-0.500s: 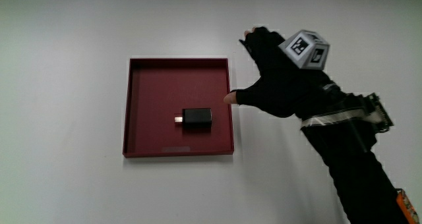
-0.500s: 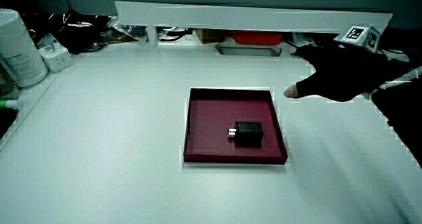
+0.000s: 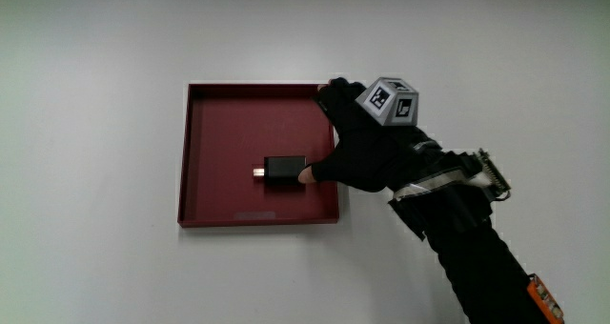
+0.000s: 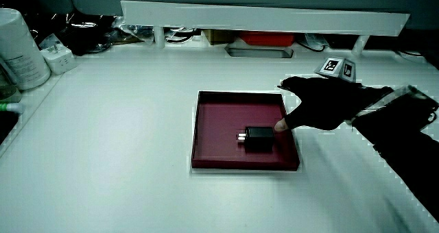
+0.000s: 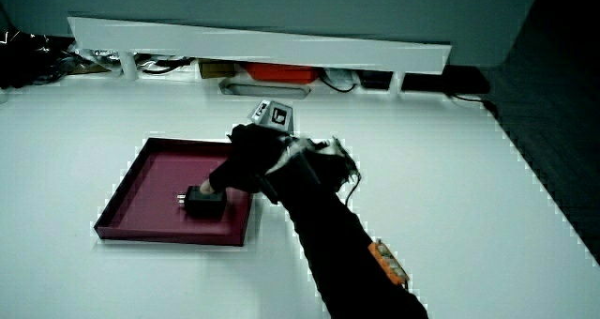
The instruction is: Pick charger from plate
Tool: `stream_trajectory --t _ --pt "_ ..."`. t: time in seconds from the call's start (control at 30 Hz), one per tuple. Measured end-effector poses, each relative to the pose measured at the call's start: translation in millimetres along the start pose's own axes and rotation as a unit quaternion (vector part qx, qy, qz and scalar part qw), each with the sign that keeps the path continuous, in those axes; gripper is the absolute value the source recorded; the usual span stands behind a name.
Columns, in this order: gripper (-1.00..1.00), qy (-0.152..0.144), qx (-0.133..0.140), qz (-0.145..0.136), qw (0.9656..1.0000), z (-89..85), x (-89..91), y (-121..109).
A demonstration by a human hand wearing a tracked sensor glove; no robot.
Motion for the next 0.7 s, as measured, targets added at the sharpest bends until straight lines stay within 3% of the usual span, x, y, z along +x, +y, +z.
stream_trajectory --t 0.3,0.7 --pt "0.00 -0.004 -0.047 -0.006 0.9989 -35.4 0.3 20" --pt "0.00 -0.011 -0.082 -0.015 0.9965 -72.1 0.0 38"
